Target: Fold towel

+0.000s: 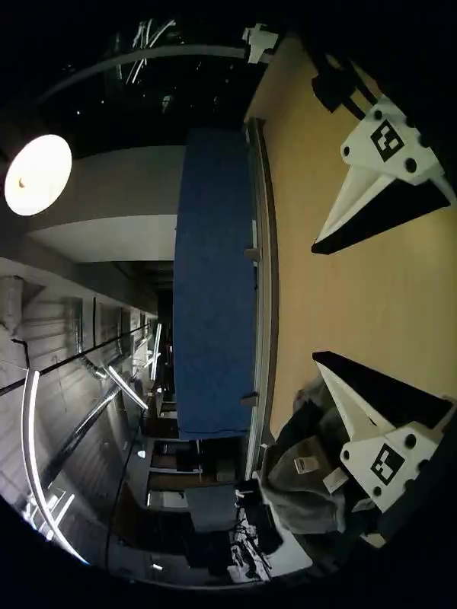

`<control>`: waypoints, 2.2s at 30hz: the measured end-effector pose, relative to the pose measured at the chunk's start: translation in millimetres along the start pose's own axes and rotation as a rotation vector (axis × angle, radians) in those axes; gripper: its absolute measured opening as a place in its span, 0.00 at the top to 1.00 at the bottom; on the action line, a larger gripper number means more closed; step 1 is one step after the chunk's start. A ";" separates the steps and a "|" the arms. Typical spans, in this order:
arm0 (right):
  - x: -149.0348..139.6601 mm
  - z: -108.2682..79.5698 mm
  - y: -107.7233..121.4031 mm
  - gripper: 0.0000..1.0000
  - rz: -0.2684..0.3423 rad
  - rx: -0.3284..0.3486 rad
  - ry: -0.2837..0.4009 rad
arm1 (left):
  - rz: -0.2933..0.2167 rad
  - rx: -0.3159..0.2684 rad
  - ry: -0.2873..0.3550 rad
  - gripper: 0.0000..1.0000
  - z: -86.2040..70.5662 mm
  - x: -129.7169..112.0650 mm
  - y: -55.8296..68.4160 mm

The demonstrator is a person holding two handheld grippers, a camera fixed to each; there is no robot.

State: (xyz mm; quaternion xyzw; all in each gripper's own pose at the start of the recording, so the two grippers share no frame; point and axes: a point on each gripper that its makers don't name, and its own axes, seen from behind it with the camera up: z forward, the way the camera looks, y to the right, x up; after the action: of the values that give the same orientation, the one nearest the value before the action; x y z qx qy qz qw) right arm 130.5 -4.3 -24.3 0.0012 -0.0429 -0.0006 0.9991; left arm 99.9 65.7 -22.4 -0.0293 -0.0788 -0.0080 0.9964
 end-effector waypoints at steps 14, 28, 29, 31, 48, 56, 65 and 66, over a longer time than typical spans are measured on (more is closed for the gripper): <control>-7.6 -2.7 -23.3 0.00 -0.037 0.006 -0.038 | 0.045 0.014 0.065 0.05 10.1 -10.2 -14.9; -11.9 8.8 -20.6 0.00 -0.066 -0.014 -0.067 | 0.095 0.034 0.110 0.05 21.4 -46.0 -22.6; -13.4 10.2 -21.0 0.00 -0.066 -0.014 -0.072 | 0.098 0.037 0.115 0.05 22.3 -48.0 -23.1; -16.1 13.6 -23.2 0.00 -0.072 -0.011 -0.079 | 0.094 0.036 0.127 0.05 23.9 -51.4 -23.0; -25.7 32.9 -45.7 0.00 -0.121 0.018 -0.079 | 0.074 0.060 0.171 0.05 32.4 -78.8 -54.6; -28.4 35.6 -45.0 0.00 -0.126 0.014 -0.079 | 0.049 0.065 0.172 0.05 34.5 -85.5 -62.8; -27.4 38.8 -42.6 0.00 -0.125 0.011 -0.075 | 0.014 0.070 0.159 0.05 37.2 -92.8 -69.7; -27.0 38.7 -42.2 0.00 -0.122 0.011 -0.073 | 0.014 0.070 0.159 0.05 37.0 -92.8 -69.8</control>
State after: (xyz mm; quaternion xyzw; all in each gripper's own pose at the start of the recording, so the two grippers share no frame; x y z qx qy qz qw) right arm 100.2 -46.6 11.9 0.0093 -0.0793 -0.0611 0.9949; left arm 1.0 -0.7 3.4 0.0056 0.0004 -0.0005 1.0000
